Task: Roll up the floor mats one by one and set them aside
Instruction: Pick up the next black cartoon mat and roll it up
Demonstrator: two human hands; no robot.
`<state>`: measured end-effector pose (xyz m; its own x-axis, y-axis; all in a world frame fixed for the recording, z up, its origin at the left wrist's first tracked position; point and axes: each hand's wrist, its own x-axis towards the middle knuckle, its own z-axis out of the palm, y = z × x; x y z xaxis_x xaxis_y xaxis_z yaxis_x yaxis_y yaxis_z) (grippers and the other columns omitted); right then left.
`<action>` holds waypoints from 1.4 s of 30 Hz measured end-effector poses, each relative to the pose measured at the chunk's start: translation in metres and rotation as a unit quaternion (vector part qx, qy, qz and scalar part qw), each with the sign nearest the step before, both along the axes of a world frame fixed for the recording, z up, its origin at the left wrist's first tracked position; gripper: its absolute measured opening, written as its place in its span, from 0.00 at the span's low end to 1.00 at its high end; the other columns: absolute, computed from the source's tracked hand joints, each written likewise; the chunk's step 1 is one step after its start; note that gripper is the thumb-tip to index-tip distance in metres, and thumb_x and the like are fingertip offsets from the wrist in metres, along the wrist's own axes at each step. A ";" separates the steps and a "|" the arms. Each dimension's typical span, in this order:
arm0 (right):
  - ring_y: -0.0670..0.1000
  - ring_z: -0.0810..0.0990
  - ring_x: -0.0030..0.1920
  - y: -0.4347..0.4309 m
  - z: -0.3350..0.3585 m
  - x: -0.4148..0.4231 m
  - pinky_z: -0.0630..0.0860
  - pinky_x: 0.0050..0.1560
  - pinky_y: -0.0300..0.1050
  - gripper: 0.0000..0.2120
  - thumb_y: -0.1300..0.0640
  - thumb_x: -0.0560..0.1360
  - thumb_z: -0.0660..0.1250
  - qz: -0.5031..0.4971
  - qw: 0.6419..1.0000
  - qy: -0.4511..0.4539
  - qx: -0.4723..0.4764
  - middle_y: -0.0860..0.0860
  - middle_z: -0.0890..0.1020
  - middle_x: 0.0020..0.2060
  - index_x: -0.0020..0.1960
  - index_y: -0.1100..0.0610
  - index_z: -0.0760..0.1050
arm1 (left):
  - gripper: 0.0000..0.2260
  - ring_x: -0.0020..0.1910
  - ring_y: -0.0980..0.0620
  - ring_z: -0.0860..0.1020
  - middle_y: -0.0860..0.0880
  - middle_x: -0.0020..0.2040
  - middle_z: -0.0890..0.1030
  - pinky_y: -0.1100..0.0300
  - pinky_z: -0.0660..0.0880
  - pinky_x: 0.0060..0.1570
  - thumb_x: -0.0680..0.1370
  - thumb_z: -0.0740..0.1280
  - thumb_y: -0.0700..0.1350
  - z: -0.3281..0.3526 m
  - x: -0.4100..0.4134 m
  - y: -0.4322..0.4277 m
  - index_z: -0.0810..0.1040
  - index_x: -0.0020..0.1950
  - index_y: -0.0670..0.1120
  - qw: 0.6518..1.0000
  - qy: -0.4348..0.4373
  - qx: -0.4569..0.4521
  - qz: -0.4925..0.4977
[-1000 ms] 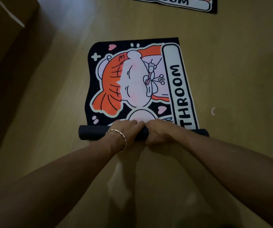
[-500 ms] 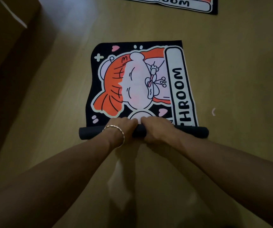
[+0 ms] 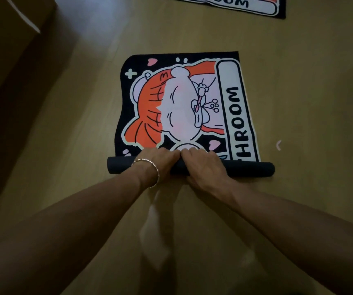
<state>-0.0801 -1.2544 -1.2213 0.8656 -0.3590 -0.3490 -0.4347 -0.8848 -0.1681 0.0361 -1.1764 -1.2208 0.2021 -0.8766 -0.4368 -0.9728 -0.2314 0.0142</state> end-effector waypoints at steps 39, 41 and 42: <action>0.53 0.77 0.50 -0.013 0.012 0.015 0.77 0.54 0.50 0.23 0.53 0.72 0.70 -0.038 0.974 0.148 0.167 0.52 0.77 0.53 0.64 0.52 0.67 | 0.16 0.48 0.48 0.77 0.49 0.53 0.77 0.55 0.75 0.46 0.75 0.66 0.54 -0.003 0.003 0.012 0.68 0.59 0.51 1.000 0.002 -0.001 0.028; 0.53 0.77 0.51 -0.006 0.008 0.012 0.74 0.52 0.50 0.22 0.52 0.73 0.69 -0.019 0.991 0.096 0.094 0.52 0.76 0.54 0.63 0.53 0.65 | 0.16 0.45 0.49 0.78 0.50 0.49 0.79 0.56 0.74 0.42 0.75 0.65 0.58 0.000 0.005 0.010 0.70 0.56 0.51 0.999 0.021 -0.003 0.044; 0.53 0.77 0.51 -0.003 0.006 0.011 0.74 0.51 0.50 0.21 0.53 0.74 0.69 -0.014 0.995 0.069 0.070 0.52 0.76 0.54 0.63 0.53 0.65 | 0.16 0.44 0.49 0.78 0.50 0.49 0.79 0.56 0.73 0.41 0.74 0.65 0.58 0.001 0.006 0.010 0.70 0.56 0.50 0.999 0.022 -0.008 0.042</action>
<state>-0.0693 -1.2576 -1.2152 0.7965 -0.3215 -0.5120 -0.4857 -0.8446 -0.2252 0.0418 -1.1666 -1.2199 0.2559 -0.8642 -0.4333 -0.9486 -0.3109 0.0599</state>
